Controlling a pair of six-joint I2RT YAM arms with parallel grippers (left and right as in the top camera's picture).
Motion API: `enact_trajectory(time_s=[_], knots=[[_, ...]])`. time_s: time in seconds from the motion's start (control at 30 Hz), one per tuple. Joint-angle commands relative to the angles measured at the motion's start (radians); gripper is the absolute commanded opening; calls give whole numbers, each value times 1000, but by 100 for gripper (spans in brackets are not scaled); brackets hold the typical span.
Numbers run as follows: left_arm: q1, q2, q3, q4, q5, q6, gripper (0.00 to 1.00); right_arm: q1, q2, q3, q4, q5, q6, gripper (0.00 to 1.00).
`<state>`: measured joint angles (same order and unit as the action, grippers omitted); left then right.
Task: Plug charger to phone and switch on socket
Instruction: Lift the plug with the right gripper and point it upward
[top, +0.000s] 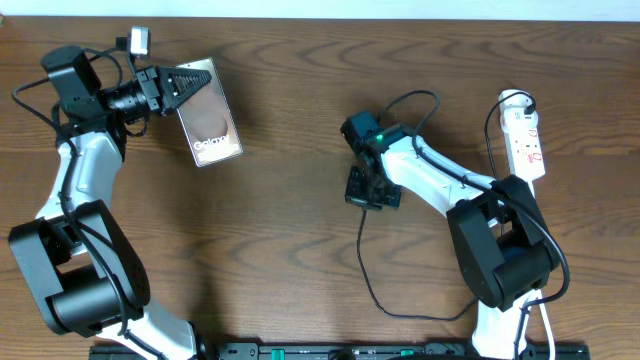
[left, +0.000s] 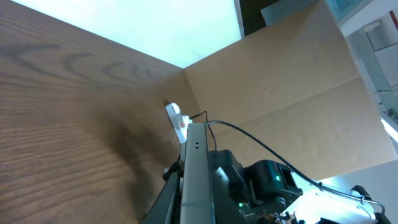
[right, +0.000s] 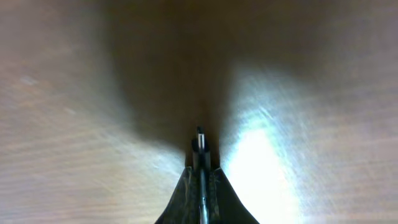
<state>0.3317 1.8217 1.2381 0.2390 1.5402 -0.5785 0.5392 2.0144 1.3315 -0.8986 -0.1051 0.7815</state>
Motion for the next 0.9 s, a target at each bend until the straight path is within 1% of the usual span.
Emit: enact_trajectory(time_s=[0.0,0.1,0.27,0.37,0.5,0.73,0.77,0.87], knots=[[3,-11,9,2,31,2,8,10,17,-10,-48,-10,26,1],[3,-11,9,2,31,2,8,13,17,-11,-96,-11,26,1],[3,-11,9,2,31,2,8,19,17,-21,-107,-11,26,1],[3,-11,9,2,31,2,8,35,17,-45,-100,-11,38,1],[3,-11,9,2,31,3,8,55,17,-115,-34,-37,56,1],[3,-11,9,2,31,3,8,53,17,-117,-28,-39,60,1],[3,-11,9,2,31,3,8,53,17,-116,-23,-48,51,1],[3,-11,9,2,31,3,8,53,17,-116,96,-213,-98,1]])
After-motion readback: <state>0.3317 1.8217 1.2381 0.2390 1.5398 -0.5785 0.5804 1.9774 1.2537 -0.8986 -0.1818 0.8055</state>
